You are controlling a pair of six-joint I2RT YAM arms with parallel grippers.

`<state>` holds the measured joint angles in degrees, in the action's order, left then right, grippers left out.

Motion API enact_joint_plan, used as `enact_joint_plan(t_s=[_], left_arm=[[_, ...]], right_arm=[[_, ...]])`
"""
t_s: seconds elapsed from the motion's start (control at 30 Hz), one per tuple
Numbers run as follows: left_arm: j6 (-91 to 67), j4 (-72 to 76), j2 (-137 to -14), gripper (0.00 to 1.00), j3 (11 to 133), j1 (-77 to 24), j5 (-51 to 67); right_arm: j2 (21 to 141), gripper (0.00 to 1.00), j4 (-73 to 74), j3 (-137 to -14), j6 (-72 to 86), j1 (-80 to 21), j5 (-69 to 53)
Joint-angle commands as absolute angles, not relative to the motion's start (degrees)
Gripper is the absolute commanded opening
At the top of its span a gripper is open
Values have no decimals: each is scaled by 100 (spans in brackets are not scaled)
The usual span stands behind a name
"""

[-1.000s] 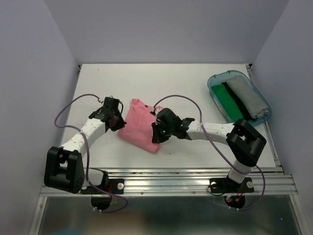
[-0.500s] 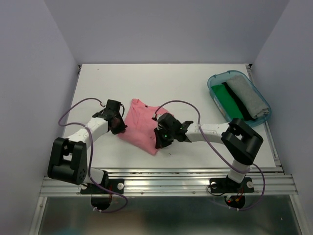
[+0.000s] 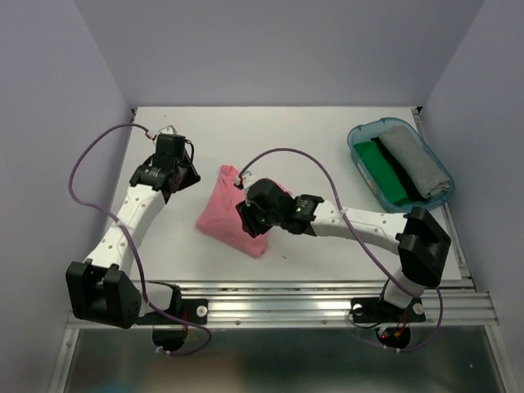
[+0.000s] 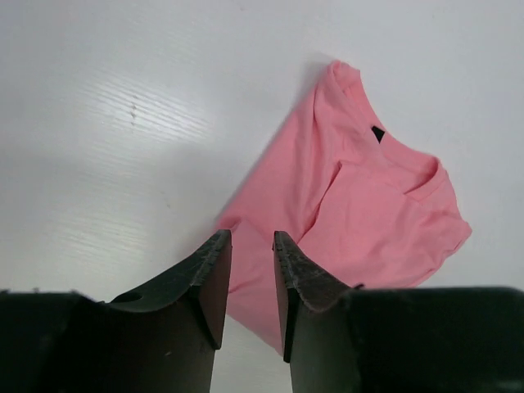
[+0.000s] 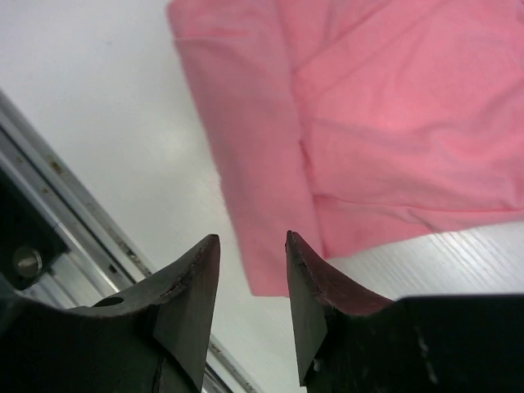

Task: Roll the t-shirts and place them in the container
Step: Roll the T-shirt to the center of the board.

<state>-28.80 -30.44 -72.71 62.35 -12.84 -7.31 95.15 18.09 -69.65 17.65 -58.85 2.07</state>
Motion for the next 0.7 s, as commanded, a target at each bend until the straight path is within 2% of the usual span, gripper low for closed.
enact_joint_plan(t_s=[0.0,0.23,0.33,0.4,0.67], left_arm=[[-2488,-3577,-7049,39,6714,-951,-1090],[-2338,-3726,-6794,40,6943,-89,-1108],[-2320,-3735,-6724,41,6961,342,-1011],[-2285,-3700,-6680,45,6908,483,-879],[-2232,-3630,-6610,45,6697,563,-686]], right_arm=[[9824,55,2179,-7531,1056,-6423,1263],[10694,66,2066,-8209,371,-7057,2440],[10985,67,1794,-8297,62,-7329,3092],[11240,67,1600,-8349,-298,-7436,3444],[11610,68,1046,-8235,-650,-7690,3779]])
